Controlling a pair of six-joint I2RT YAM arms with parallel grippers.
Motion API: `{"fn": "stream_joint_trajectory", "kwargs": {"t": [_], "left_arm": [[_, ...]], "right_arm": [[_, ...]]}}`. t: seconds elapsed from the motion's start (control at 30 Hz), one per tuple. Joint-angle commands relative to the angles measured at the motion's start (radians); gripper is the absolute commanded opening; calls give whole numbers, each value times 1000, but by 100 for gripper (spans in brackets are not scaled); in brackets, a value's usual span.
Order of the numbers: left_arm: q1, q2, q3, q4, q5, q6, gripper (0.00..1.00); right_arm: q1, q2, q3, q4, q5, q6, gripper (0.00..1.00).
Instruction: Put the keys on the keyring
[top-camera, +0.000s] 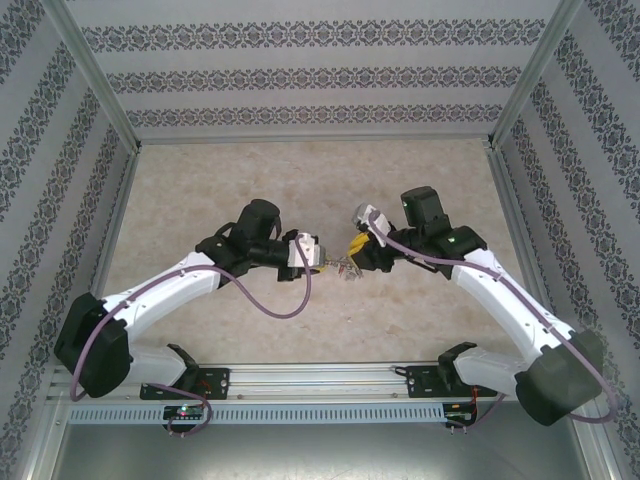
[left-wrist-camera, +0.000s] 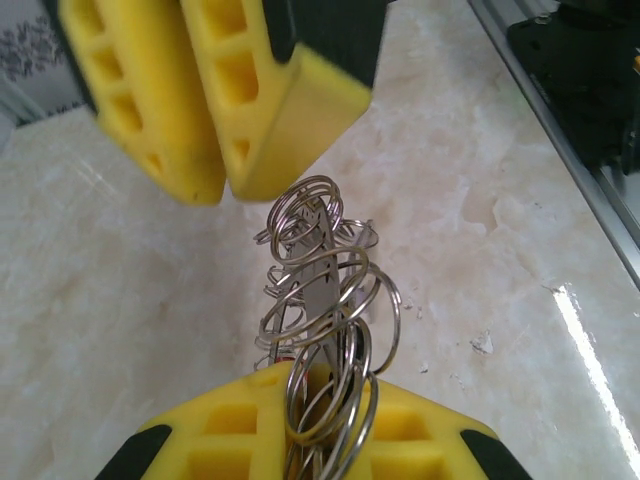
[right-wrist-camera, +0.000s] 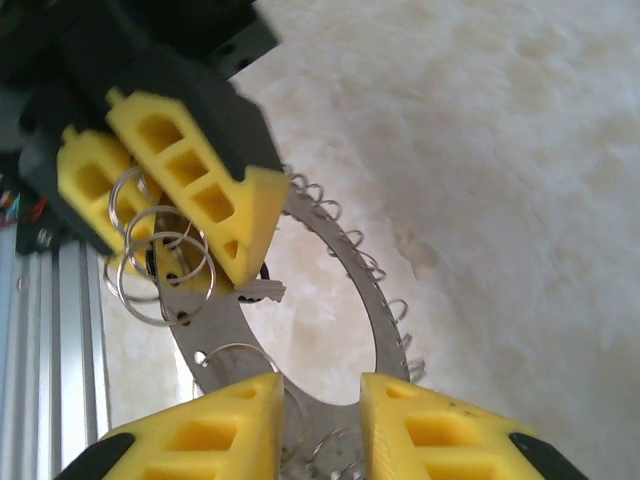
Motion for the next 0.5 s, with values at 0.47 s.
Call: {"fn": "stream_joint_trajectory", "kwargs": {"t": [0.47], "left_arm": [[-4, -43, 48, -136, 46, 249, 0]], "right_arm": [[115, 158, 243, -317, -181, -553, 29]]}}
